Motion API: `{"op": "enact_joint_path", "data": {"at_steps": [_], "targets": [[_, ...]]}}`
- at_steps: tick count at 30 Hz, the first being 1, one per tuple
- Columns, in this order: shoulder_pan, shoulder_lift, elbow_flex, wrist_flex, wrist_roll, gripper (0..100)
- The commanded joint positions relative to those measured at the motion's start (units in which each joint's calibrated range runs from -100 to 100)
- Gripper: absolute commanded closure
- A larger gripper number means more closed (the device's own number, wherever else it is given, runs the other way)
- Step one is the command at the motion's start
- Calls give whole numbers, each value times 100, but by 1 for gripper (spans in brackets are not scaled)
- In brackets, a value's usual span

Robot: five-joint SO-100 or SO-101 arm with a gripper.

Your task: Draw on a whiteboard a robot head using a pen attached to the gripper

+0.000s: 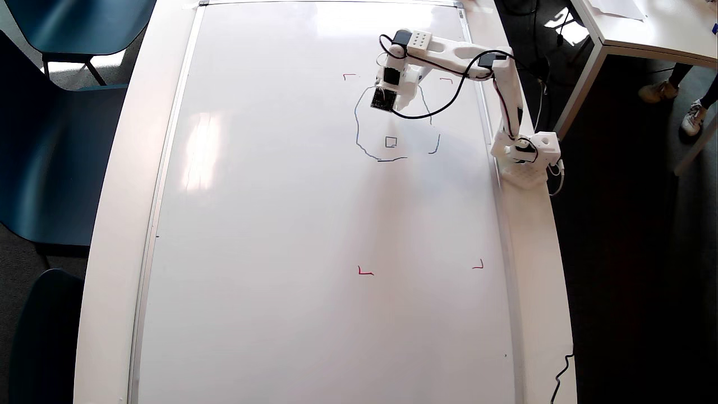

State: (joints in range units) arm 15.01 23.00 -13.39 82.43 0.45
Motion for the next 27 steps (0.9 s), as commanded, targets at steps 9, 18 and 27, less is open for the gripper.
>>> {"op": "enact_joint_path", "data": {"at_steps": [9,18,27], "targets": [[-193,438,-799,-33,25,99],[-193,606,-799,-50,19,99],[-142,782,-1090,-59,19,99]]}}
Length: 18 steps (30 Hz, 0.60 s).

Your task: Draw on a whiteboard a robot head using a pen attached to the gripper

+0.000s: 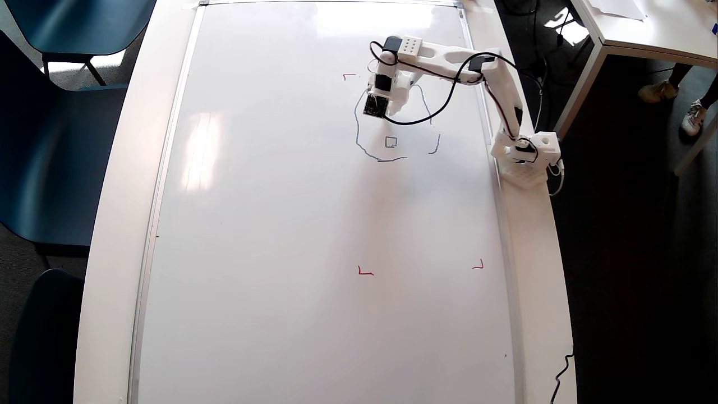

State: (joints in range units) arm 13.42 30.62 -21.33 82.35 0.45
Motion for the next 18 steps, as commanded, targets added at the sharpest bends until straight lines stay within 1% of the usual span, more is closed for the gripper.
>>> {"op": "enact_joint_path", "data": {"at_steps": [1,18], "targets": [[31,19,-331,-51,30,99],[289,-39,-359,-16,46,99]]}}
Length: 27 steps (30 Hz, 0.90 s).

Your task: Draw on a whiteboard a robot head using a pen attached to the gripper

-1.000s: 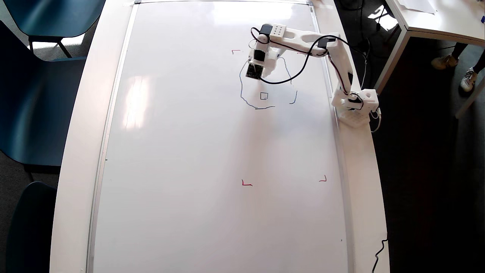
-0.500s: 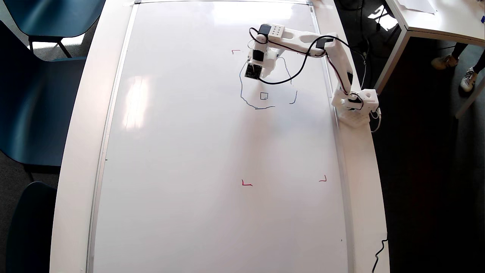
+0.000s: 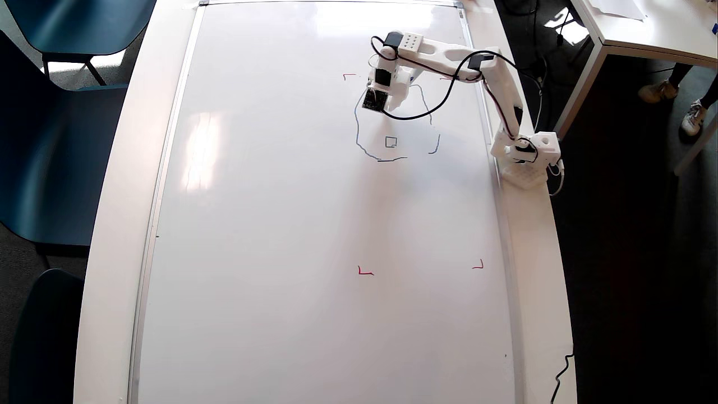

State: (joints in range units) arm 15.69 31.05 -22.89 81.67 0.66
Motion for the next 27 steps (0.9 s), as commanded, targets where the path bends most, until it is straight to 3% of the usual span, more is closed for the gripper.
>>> {"op": "enact_joint_path", "data": {"at_steps": [1,17,27], "targets": [[70,-82,-203,60,36,99],[232,-182,-140,104,100,99],[166,-861,795,95,191,99]]}}
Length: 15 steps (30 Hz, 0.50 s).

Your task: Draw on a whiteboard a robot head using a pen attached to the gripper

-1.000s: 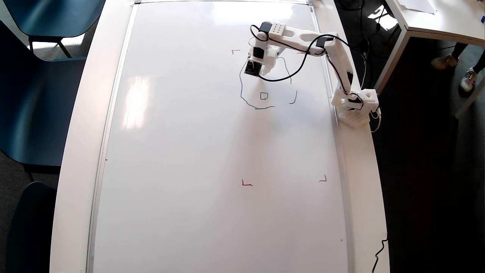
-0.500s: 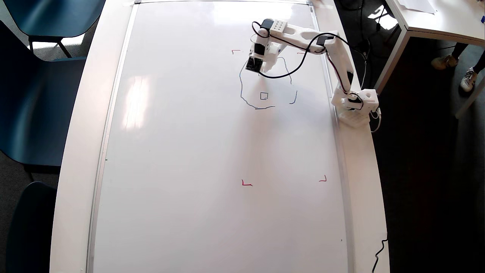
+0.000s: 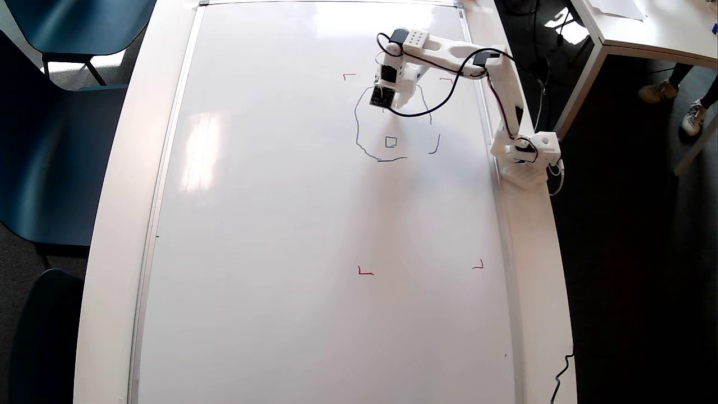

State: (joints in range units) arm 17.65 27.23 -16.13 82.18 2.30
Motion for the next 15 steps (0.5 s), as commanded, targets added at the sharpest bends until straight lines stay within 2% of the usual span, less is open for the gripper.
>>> {"op": "enact_joint_path", "data": {"at_steps": [1,15], "targets": [[-37,-539,192,44,33,99],[-354,-732,510,36,6,99]]}}
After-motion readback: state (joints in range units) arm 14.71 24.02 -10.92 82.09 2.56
